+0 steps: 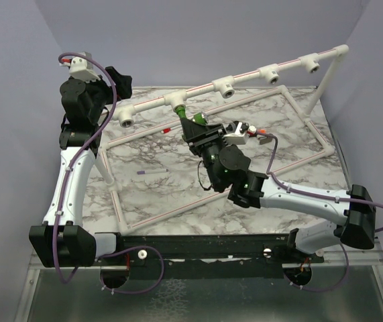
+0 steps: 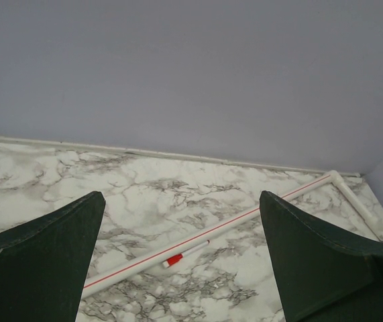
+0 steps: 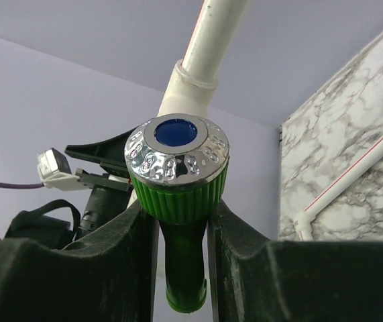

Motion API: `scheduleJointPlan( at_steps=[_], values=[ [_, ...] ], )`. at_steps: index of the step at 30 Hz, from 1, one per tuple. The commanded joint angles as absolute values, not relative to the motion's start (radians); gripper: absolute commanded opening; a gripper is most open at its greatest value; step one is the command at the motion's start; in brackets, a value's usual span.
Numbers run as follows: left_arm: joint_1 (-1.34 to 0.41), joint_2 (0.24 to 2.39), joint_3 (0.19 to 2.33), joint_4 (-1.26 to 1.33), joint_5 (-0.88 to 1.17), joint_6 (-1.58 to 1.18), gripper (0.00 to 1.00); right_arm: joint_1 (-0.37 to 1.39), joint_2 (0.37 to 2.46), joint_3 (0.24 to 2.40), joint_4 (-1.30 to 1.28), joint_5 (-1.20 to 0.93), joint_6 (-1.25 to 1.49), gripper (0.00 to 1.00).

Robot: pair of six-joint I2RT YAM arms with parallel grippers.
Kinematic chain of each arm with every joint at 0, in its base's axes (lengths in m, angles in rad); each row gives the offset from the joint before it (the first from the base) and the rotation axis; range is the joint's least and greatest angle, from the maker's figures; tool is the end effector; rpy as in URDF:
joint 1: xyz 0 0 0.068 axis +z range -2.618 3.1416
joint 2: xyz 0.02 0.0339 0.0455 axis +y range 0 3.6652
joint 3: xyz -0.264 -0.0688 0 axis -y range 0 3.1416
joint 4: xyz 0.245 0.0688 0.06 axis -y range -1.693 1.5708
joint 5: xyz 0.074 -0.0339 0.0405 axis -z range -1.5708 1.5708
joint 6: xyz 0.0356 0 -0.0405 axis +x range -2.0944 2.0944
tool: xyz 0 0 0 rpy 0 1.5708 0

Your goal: Install the water faucets

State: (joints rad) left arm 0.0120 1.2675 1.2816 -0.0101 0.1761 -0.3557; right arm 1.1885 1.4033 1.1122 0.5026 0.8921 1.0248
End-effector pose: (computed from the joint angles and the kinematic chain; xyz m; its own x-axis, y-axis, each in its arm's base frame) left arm 0.2944 -0.0027 0.4293 -0.0531 -0.3435 -0.9376 0.1545 0.9248 -0.3476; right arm 0.1459 0.2885 0.3812 -0.2145 0.9047 -0.3681 -0.2220 0.3218 0.9204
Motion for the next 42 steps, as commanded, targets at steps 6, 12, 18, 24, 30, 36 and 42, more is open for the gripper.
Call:
scheduleJointPlan(
  at_steps=[6, 12, 18, 24, 30, 36, 42],
  values=[
    [0.017, 1.327, 1.203, -0.195, 0.204, -0.362, 0.99, 1.176, 1.437, 1.114, 0.096, 0.715, 1.566, 0.01],
    [0.017, 1.328, 1.203, -0.195, 0.201, -0.361, 0.99, 1.151, 1.431, 1.058, 0.141, 0.604, 1.711, 0.01],
    [0.017, 1.329, 1.203, -0.195, 0.198, -0.359, 0.99, 1.146, 1.437, 1.054, 0.145, 0.569, 1.725, 0.01],
    [0.017, 1.332, 1.203, -0.195, 0.200, -0.359, 0.99, 1.141, 1.421, 1.055, 0.177, 0.571, 1.629, 0.17],
    [0.017, 1.333, 1.202, -0.195, 0.201, -0.360, 0.99, 1.141, 1.399, 1.027, 0.263, 0.577, 1.530, 0.36],
    [0.017, 1.333, 1.201, -0.195, 0.201, -0.360, 0.99, 1.141, 1.368, 0.986, 0.357, 0.578, 1.418, 0.54],
    [0.017, 1.334, 1.201, -0.195, 0.200, -0.360, 0.99, 1.141, 1.338, 0.961, 0.401, 0.558, 1.359, 0.60]
  ],
)
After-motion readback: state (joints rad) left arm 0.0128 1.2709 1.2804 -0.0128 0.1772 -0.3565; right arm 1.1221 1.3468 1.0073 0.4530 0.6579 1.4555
